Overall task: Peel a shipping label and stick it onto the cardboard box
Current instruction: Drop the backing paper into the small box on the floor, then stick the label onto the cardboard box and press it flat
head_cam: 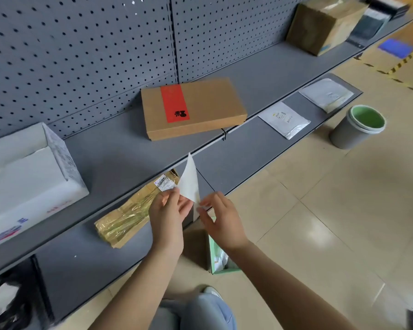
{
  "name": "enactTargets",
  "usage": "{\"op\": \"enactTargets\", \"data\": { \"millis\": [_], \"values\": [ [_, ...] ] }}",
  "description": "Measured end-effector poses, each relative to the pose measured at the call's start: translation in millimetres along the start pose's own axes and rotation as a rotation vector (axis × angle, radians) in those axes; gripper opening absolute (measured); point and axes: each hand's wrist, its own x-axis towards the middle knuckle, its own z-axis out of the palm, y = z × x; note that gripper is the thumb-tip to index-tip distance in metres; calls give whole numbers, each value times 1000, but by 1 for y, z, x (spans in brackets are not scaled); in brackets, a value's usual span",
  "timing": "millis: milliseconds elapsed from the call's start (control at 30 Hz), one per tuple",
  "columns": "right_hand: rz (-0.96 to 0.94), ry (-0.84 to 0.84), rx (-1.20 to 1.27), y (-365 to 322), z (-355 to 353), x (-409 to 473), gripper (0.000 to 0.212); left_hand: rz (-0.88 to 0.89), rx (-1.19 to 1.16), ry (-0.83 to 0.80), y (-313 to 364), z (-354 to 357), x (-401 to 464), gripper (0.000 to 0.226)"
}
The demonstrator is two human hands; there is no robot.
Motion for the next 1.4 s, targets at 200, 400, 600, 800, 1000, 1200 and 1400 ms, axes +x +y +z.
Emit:
{"op": "enactTargets", "data": {
  "millis": [200,400,600,800,1000,1200,1400],
  "values": [
    [-20,48,6,-26,-24,17,6,-3,-9,12,32,13,-17,9],
    [-26,48,19,-54,-53,32,6,0,-64,10,56,25,-33,8],
    [-9,35,75,-80,-74,48,7,22,-141,12,84,38,-51,31],
    [-69,66,152,-120,-93,62,4,216,-54,66,113,29,-61,14],
    [-164,77,259,-161,-115,73,9,356,79,94,139,14,-79,17],
    [-169,62,406,-200,-128,87,9,522,95,168,172,5,-100,4],
    [-155,26,600,-243,-134,101,8,683,98,217,211,-11,-122,2]
  ]
}}
